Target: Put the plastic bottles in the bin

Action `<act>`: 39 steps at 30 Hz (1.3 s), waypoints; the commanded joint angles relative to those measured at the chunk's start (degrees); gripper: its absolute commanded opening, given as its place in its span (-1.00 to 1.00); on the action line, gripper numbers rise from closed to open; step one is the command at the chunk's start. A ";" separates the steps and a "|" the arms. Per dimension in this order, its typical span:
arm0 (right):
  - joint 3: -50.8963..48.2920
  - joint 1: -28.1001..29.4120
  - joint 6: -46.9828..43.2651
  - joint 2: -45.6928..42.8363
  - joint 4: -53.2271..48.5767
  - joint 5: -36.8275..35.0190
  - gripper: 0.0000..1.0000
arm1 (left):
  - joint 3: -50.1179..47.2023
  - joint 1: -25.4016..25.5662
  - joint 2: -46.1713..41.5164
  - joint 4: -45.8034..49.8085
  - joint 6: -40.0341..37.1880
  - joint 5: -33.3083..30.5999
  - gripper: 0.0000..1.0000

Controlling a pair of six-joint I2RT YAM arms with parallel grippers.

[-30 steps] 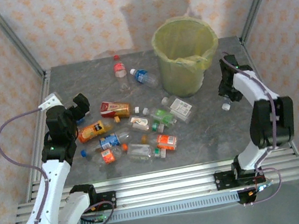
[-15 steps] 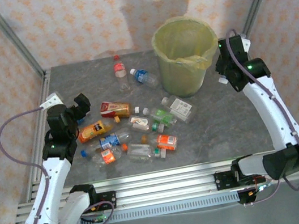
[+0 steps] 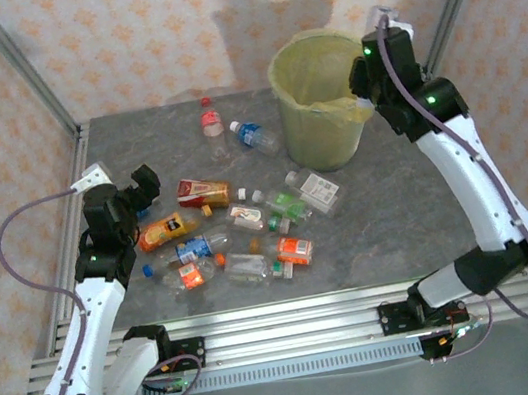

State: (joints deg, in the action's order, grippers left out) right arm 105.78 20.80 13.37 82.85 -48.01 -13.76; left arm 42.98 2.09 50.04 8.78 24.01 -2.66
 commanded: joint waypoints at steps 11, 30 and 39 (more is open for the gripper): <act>22.57 3.59 -8.92 23.59 2.25 -12.69 -0.40 | 0.35 -0.51 -1.34 0.38 -0.21 0.94 1.00; 45.27 1.79 -9.53 46.45 -10.70 -10.79 -0.33 | 0.35 -0.51 -1.88 1.20 -0.81 0.28 1.00; 42.77 -0.39 -7.78 48.80 -12.35 -8.01 -0.26 | 0.35 -0.51 -1.96 1.28 -0.65 0.19 1.00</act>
State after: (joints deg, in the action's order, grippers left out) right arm 149.38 20.99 4.19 130.54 -57.95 -22.68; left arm 42.98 2.09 49.12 8.84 23.97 -1.91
